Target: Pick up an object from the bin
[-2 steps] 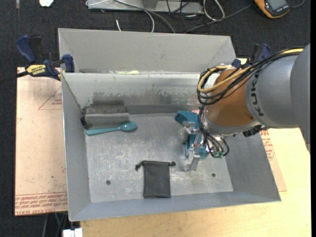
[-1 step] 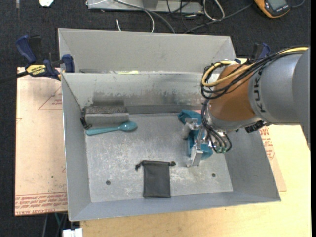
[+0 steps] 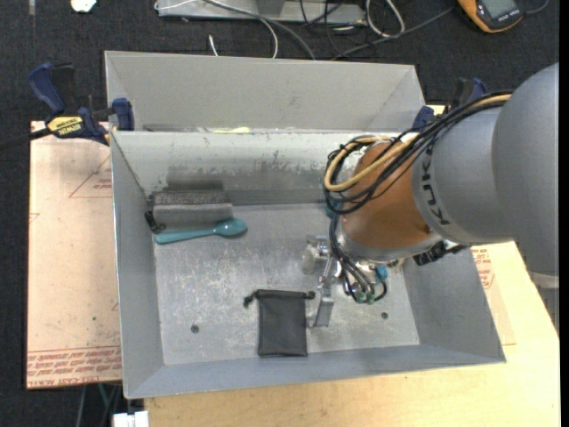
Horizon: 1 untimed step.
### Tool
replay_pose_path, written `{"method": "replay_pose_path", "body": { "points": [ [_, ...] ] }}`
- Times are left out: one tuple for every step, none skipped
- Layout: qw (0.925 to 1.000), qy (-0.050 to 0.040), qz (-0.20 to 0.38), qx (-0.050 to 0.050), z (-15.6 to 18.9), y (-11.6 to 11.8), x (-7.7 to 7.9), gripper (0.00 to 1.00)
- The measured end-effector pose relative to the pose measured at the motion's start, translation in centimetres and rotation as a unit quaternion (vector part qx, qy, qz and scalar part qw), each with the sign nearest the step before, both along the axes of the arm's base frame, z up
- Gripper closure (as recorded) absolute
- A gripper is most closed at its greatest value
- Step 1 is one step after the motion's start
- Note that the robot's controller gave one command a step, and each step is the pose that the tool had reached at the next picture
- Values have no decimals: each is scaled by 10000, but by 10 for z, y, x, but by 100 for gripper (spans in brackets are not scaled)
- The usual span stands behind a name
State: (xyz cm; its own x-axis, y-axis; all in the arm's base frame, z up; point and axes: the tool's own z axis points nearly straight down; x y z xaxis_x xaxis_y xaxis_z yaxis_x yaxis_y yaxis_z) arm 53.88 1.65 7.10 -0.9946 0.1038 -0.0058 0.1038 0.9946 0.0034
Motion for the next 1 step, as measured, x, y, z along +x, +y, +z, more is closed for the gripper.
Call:
{"method": "replay_pose_path", "body": {
  "points": [
    [9991, -64, 431, -9, 0, 81, 3, 100]
  ]
}}
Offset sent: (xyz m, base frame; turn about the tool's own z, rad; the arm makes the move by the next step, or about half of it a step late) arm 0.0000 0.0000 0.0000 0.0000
